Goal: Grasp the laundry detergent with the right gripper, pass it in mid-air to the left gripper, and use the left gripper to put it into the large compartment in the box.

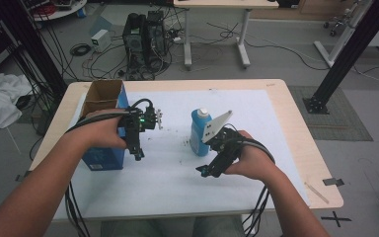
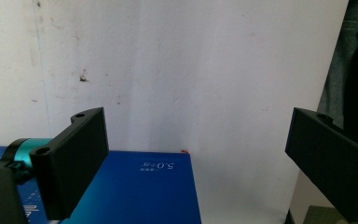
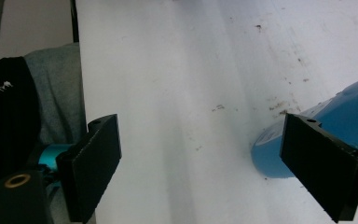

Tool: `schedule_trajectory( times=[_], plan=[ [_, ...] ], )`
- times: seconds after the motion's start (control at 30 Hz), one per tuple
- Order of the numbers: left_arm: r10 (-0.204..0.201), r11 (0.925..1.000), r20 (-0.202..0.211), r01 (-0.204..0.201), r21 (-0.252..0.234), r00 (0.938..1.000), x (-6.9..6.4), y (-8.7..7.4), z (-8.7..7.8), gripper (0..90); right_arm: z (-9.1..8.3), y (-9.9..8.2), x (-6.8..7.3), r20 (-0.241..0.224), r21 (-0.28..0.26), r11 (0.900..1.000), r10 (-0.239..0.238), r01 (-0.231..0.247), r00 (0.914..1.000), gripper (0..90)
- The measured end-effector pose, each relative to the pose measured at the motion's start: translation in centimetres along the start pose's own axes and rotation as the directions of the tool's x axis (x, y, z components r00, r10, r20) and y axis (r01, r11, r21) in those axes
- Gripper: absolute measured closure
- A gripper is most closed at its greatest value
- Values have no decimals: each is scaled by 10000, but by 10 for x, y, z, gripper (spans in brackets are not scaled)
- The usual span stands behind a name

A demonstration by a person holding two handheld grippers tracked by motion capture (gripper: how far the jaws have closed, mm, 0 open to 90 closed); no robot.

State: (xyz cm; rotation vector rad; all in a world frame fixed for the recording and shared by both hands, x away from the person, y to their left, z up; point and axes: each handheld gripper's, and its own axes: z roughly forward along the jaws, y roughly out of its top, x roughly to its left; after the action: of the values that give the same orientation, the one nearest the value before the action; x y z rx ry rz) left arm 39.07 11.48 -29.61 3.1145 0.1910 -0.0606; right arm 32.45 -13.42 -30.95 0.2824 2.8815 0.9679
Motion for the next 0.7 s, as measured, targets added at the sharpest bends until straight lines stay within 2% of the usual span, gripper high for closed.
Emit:
schedule_trajectory(
  times=[0.17, 0.2, 0.33, 0.37, 0.4, 0.47, 0.7],
  plan=[
    [129, 9998, -21, -128, 162, 9999, 0, 2, 0, 58, 6, -7, 1, -27, -25, 9999, 142, -142, 9999, 117],
    [99, 9999, 9, -99, 37, 10000, 0, 1, 1, 58, 8, -8, 1, -35, -46, 9999, 113, -113, 9999, 117],
    [130, 9999, 18, -130, 59, 9999, -1, 2, 2, 58, 20, -14, 0, -57, -15, 9998, 192, -192, 9998, 117],
    [293, 9995, -112, -292, 107, 9995, 0, 1, 1, 58, 20, -14, 0, -57, -15, 9998, 192, -192, 9998, 117],
    [113, 9999, 10, -113, 38, 9999, -1, 2, 2, 58, 22, -15, -1, -40, -20, 9999, 171, -171, 9998, 117],
    [109, 9999, 0, -109, 32, 9999, -1, 1, 2, 58, 28, -19, -2, -36, 0, 9997, 230, -230, 9997, 117],
    [86, 10000, -6, -86, 12, 10000, 0, 0, 4, 58, 36, -33, -4, 140, 17, 9963, 856, -856, 9962, 117]
  ],
)
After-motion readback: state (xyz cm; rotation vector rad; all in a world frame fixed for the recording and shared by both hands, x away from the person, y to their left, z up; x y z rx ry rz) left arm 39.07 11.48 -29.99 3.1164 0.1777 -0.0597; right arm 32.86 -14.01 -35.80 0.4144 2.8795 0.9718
